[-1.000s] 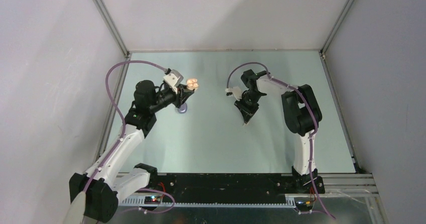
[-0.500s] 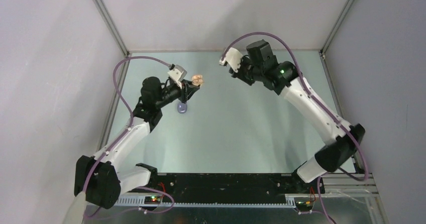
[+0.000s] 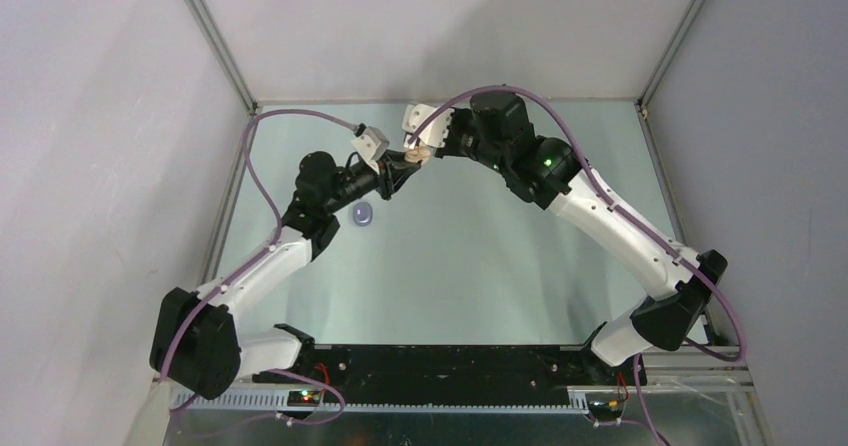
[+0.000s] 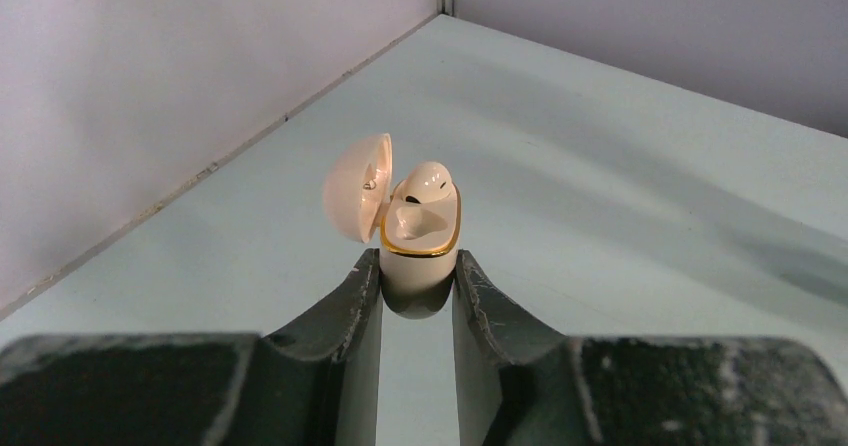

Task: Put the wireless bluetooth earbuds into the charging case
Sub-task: Place the earbud in the charging case.

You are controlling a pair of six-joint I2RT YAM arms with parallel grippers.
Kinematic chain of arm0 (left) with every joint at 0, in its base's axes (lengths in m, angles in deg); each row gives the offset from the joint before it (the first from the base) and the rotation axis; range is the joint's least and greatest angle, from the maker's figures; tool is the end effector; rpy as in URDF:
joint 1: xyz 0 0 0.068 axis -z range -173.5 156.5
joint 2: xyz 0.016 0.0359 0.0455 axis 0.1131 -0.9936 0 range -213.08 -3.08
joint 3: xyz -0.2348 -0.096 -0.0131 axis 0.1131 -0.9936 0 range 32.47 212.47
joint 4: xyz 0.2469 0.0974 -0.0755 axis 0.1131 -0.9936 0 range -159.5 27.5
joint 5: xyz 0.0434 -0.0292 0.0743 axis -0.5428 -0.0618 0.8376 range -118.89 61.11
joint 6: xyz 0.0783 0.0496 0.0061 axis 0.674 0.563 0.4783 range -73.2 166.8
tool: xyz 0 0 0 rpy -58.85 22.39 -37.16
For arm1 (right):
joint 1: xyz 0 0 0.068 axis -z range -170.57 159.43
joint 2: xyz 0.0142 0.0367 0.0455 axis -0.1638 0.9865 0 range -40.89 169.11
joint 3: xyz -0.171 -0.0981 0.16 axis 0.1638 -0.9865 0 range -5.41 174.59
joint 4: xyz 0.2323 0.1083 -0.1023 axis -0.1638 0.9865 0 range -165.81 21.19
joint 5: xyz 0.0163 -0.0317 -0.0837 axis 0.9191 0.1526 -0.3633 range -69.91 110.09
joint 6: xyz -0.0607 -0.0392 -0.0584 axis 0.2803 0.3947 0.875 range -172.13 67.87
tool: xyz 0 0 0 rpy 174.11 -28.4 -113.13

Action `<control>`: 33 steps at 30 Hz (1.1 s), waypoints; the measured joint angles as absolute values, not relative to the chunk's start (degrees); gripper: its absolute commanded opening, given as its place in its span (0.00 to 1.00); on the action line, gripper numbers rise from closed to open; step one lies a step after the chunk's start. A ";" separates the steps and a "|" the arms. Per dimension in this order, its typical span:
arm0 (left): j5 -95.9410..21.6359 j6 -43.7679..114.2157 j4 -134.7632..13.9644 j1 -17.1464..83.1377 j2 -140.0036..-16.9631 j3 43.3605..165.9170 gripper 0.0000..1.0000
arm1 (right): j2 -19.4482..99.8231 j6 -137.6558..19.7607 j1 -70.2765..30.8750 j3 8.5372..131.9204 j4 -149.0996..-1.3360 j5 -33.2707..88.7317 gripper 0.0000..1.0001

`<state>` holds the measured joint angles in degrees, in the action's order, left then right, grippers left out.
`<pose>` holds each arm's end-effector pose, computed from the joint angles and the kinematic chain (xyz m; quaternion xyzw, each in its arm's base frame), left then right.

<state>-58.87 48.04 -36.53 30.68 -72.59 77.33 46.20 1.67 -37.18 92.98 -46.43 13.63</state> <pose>0.2953 -0.1784 0.2919 0.3290 0.6179 -0.3146 0.6411 0.2821 0.2846 0.4187 -0.5998 0.5427 -0.0823 0.5822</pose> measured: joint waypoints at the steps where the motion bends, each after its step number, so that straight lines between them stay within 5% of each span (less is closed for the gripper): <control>1: -58.89 47.71 -36.02 30.79 -72.81 77.35 0.00 | 46.26 2.26 -37.49 92.92 -46.97 13.48 0.00; 33: -62.30 38.14 -28.88 31.51 -74.54 79.32 0.00 | 46.63 6.67 -41.12 87.54 -53.90 17.85 0.00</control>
<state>-62.30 38.14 -28.88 31.51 -74.54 79.32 46.63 6.67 -41.12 87.54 -53.90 17.85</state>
